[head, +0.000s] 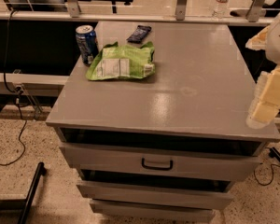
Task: Pick green rice chip bag
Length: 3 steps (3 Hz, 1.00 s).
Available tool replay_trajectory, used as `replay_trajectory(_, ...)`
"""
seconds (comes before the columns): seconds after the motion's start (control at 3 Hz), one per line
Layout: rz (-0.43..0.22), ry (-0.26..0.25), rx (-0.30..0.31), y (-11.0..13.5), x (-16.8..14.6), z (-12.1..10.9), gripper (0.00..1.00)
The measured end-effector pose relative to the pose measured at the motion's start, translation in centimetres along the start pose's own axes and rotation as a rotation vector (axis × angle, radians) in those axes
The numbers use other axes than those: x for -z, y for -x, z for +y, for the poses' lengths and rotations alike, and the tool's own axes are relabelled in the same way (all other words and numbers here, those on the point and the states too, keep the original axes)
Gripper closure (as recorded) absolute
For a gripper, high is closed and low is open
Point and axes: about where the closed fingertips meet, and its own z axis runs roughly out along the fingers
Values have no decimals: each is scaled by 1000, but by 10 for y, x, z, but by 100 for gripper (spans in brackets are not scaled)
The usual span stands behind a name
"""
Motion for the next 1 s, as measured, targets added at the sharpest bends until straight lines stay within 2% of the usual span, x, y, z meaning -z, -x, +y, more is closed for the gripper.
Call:
replay_trajectory(0.33, -4, -5, 6, 3, -1, -2, 0)
replay_trajectory(1.0, -133, -83, 185, 84, -23, -53, 0)
